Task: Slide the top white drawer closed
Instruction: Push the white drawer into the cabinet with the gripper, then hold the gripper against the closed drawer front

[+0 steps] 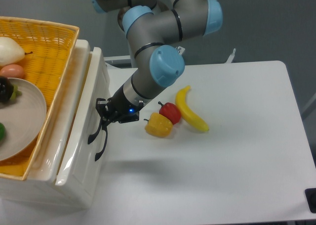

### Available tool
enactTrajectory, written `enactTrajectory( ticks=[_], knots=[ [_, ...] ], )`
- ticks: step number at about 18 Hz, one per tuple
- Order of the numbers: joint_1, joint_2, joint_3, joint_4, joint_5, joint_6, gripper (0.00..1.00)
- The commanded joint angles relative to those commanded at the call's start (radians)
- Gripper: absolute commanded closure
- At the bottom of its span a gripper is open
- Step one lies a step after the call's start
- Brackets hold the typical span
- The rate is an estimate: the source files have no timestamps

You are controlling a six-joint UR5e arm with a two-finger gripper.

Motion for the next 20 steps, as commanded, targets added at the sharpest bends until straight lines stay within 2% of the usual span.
enactTrajectory(
  ticks=[20],
  knots=[
    [-0.031,-0.026,0.041,0.029,-0.002,-0.058,0.87]
  ],
)
